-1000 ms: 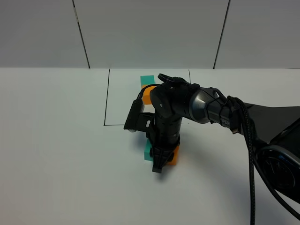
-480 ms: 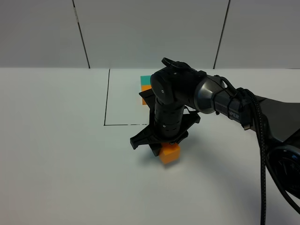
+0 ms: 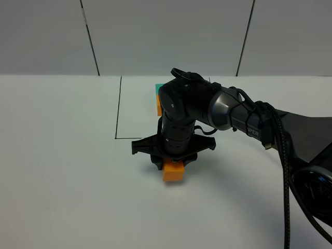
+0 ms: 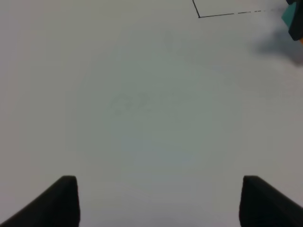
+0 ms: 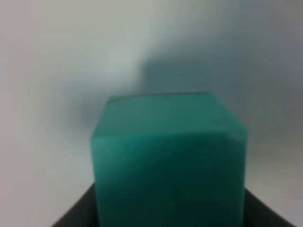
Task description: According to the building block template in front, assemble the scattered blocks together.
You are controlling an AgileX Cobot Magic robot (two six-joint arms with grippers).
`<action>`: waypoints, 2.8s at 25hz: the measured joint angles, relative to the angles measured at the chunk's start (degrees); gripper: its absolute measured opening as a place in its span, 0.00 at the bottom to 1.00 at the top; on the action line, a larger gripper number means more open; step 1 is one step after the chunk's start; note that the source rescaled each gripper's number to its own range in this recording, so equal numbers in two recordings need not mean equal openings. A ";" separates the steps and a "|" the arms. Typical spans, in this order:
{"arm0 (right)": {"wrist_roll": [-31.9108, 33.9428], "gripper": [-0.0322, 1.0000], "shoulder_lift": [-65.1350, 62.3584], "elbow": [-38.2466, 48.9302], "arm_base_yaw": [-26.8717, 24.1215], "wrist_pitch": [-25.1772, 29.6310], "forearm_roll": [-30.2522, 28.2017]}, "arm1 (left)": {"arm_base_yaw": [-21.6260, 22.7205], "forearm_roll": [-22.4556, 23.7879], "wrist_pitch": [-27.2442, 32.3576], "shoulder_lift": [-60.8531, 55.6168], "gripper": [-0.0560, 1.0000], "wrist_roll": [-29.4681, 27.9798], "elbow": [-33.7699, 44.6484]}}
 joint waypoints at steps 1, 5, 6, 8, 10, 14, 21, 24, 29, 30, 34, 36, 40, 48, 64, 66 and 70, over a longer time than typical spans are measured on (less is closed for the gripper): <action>1.50 0.05 0.22 0.00 0.00 -0.30 0.00 | 0.00 0.00 0.00 0.00 0.53 0.00 0.00; 6.67 0.05 1.76 0.00 -0.06 -1.34 -0.06 | 0.00 0.00 0.00 0.00 0.53 0.00 0.00; 7.41 0.05 2.02 0.00 -0.06 -1.50 -0.12 | 0.00 0.00 0.00 0.00 0.53 0.00 0.00; 8.91 0.05 2.37 0.00 -0.06 -1.68 -0.24 | 0.00 0.00 0.00 0.00 0.53 0.00 0.00; 10.31 0.05 2.67 0.00 -0.06 -1.81 -1.23 | 0.00 0.00 0.00 0.00 0.53 0.00 0.00; 11.22 0.05 3.15 0.00 0.05 -1.74 -4.73 | 0.00 0.00 0.00 0.00 0.53 0.00 0.00; 11.33 0.05 4.28 0.00 1.05 -1.20 -7.06 | 0.00 0.00 0.00 0.00 0.53 0.00 0.00; 11.11 0.05 4.89 -0.20 1.05 -1.12 -6.79 | 0.00 0.00 0.00 0.00 0.53 0.00 0.00; 9.86 0.05 4.95 -0.31 1.05 -0.65 -6.23 | 0.00 0.00 0.00 0.00 0.53 0.00 0.00; 9.67 0.05 4.95 -0.32 1.05 -0.58 -6.07 | 0.00 0.00 0.00 0.00 0.53 0.00 0.00; 8.69 0.05 4.95 -0.37 1.05 -0.27 -5.32 | 0.00 0.00 0.00 0.00 0.53 0.00 0.00; 8.27 0.05 4.95 -0.37 1.05 -0.15 -5.21 | 0.00 0.00 0.00 0.00 0.53 0.00 0.00; 7.25 0.05 4.95 -0.37 1.05 0.14 -5.07 | 0.00 0.00 0.00 0.00 0.53 0.00 0.00; 7.03 0.49 4.95 -0.37 1.05 0.66 -5.02 | 0.00 0.00 0.00 0.00 0.53 0.00 0.00; 6.23 1.00 -4.05 -0.29 0.72 -2.14 -4.09 | 0.00 0.00 0.00 0.00 0.53 0.00 0.00; 5.55 1.00 -5.61 -0.29 -0.19 -2.19 -3.93 | 0.00 0.00 0.00 0.00 0.53 0.00 0.00; 2.90 1.00 -7.14 -0.29 -4.56 -1.12 -1.86 | 0.00 0.00 0.00 0.00 0.53 0.00 0.00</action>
